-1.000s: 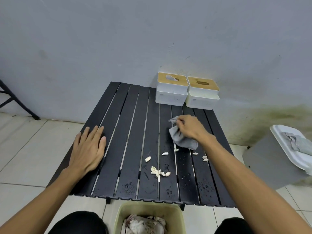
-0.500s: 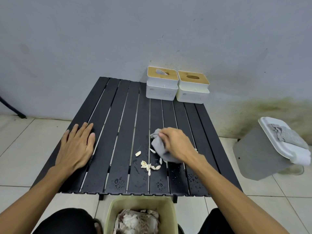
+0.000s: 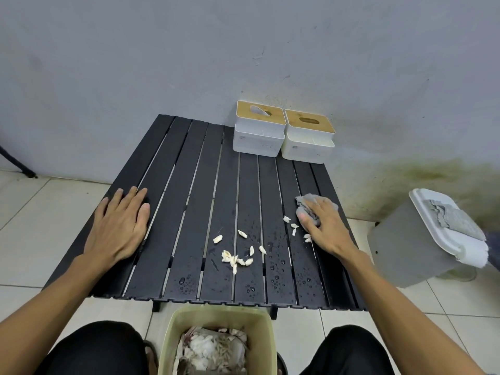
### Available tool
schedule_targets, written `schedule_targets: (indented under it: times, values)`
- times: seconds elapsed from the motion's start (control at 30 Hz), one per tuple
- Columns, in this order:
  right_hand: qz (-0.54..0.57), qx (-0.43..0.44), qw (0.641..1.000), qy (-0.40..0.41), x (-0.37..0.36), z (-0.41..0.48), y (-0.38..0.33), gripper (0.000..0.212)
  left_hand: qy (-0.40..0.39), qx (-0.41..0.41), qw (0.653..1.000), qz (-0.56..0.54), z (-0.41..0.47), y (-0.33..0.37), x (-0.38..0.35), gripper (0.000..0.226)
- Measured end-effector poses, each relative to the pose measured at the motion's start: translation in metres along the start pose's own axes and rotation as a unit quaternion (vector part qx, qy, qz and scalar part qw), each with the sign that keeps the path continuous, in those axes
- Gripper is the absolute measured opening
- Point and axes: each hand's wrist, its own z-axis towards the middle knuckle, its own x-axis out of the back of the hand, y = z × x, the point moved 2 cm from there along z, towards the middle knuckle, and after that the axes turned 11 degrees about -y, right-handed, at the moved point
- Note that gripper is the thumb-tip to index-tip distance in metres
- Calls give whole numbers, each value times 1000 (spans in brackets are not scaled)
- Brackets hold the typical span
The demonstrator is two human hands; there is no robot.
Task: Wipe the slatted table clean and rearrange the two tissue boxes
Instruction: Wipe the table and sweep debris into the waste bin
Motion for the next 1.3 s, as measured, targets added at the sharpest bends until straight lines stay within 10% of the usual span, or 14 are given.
schedule_targets:
  times: [0.5, 0.73, 1.1, 1.3]
  values:
    - [241, 119, 962, 50, 3, -56, -71, 31, -5, -4, 1000, 5, -1, -1, -1, 69]
    - [-10, -3, 1000, 13, -10, 10, -28, 59, -6, -2, 1000, 3, 0, 0, -1, 70]
    - [78, 196, 977, -38, -33, -26, -82, 35, -6, -7, 1000, 7, -1, 0, -1, 69]
    - [199, 176, 961, 79, -3, -17, -67, 29, -9, -6, 1000, 10, -1, -1, -2, 69]
